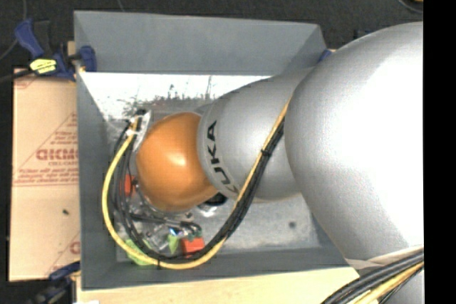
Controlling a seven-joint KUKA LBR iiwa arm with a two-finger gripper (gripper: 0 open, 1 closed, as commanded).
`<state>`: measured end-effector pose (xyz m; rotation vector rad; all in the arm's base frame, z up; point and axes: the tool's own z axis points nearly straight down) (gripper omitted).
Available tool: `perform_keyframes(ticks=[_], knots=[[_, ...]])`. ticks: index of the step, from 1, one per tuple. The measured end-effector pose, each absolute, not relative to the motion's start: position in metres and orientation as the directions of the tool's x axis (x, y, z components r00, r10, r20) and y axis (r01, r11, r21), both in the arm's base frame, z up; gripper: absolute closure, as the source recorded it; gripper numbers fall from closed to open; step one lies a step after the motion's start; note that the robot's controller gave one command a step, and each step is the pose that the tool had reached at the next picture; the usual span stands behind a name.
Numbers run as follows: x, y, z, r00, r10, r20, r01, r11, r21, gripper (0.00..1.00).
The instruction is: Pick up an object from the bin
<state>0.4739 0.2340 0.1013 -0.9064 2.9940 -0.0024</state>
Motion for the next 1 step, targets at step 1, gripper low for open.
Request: perform_keyframes(ticks=[1], knots=[[0.4804,0.2379,0.0749,-0.84,-0.543,-0.03,-0.543,0.84,-0.003,0.0]])
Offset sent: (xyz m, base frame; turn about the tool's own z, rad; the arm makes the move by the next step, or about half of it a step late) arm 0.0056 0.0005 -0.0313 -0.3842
